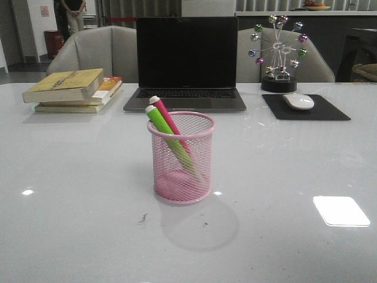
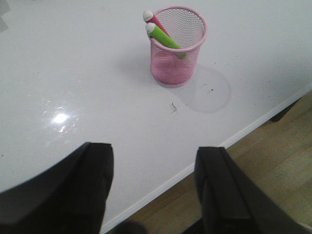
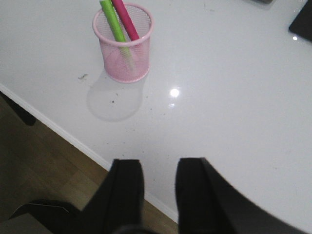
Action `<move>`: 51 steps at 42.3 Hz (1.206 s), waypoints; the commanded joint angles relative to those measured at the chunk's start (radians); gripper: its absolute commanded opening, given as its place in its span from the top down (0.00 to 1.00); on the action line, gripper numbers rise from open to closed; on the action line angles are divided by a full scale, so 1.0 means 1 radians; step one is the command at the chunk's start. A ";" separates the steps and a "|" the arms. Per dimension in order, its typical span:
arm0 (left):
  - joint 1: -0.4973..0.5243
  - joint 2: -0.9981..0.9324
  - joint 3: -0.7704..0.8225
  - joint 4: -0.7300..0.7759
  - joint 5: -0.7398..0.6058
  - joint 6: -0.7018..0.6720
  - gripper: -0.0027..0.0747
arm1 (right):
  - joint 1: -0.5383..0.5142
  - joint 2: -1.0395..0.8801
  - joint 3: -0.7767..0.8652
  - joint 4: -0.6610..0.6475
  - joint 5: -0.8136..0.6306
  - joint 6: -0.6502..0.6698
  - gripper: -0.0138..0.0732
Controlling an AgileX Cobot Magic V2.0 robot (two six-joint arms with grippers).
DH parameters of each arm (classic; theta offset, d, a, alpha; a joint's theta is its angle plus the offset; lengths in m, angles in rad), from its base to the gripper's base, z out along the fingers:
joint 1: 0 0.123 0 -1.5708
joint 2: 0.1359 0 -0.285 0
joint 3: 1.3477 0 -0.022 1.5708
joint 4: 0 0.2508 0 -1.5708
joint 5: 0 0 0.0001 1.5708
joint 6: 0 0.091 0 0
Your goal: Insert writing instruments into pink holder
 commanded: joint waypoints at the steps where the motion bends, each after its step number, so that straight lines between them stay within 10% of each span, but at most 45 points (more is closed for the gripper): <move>1: -0.003 -0.003 -0.028 0.008 -0.079 -0.009 0.42 | 0.001 0.001 -0.015 -0.009 -0.056 0.003 0.64; 17: -0.003 -0.003 -0.028 0.008 -0.088 -0.009 0.84 | 0.001 0.001 -0.015 -0.008 -0.051 0.003 0.81; 41: 0.004 -0.013 -0.026 0.005 -0.091 -0.009 0.85 | 0.001 0.001 -0.015 -0.008 -0.051 0.003 0.81; 51: 0.264 -0.122 0.071 -0.134 -0.246 0.200 0.84 | 0.001 0.001 -0.015 -0.009 -0.049 0.003 0.81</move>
